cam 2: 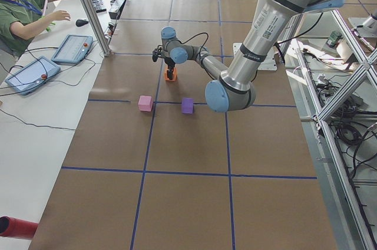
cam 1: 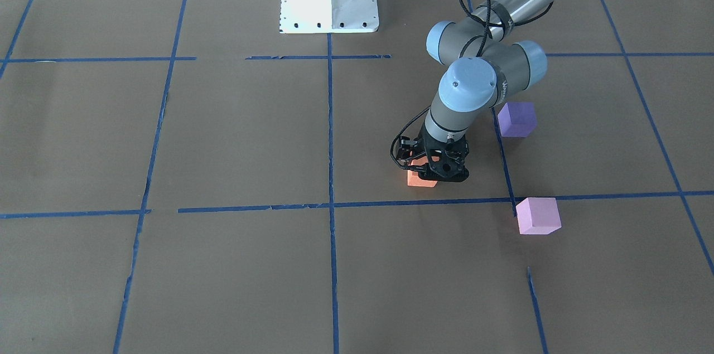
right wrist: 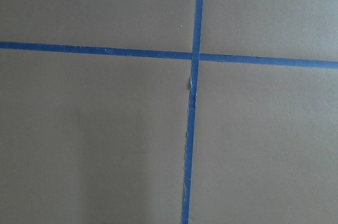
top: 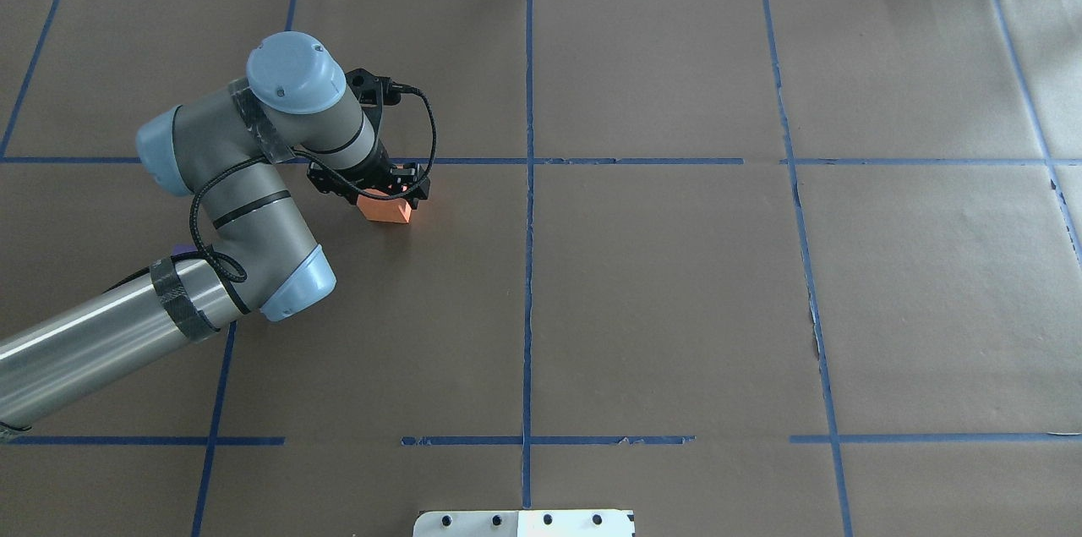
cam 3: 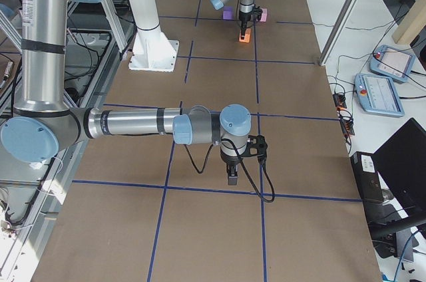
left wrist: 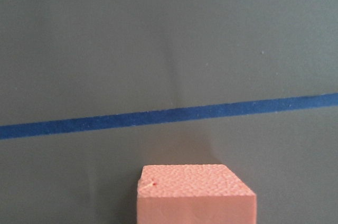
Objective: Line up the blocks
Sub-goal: 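Close the left gripper on the orange cube and lift it, then carry the orange cube between the pink and purple cubes and lower it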
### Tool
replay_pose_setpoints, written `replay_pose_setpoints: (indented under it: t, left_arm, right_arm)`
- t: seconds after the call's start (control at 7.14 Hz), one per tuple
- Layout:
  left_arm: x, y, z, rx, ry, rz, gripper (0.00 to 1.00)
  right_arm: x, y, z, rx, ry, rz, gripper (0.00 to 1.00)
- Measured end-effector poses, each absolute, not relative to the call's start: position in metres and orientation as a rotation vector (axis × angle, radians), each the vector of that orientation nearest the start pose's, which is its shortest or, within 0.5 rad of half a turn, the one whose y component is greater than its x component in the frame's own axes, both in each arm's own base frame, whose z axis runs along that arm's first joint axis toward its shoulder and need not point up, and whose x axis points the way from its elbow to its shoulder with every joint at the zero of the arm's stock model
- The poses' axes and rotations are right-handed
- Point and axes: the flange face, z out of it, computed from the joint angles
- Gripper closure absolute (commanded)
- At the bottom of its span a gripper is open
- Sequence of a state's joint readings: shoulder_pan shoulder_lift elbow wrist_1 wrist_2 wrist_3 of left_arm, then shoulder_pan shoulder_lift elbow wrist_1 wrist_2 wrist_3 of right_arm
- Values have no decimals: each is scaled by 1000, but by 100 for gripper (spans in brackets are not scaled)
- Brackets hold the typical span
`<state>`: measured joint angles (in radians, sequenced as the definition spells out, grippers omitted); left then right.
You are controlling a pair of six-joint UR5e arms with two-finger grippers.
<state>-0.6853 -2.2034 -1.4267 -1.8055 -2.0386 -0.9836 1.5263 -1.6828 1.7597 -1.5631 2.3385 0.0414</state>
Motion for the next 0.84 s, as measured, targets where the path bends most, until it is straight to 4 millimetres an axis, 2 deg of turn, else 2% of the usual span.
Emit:
replay_pose_setpoints:
  t: [0.14,0.28,0.42,0.56,0.84]
  left_arm:
    - [511,-531,319,57,840,78,100]
    - [502,-535,316,56,849,73,100]
    - [475,-540,320,53,866,66,100]
    - [435,-539,342,47,876,67,100]
    - [362,-530,419,24,836,78,96]
  right_arm:
    - [44,-451,617,48,-770,-36,0]
    - [44,-451,617,48,-769,-36,0]
    - [44,-451,617,48,-769,-36,0]
    - [44,-451,618,47,-769,-35,0]
    - [44,-451,618,47,-769,-35,0]
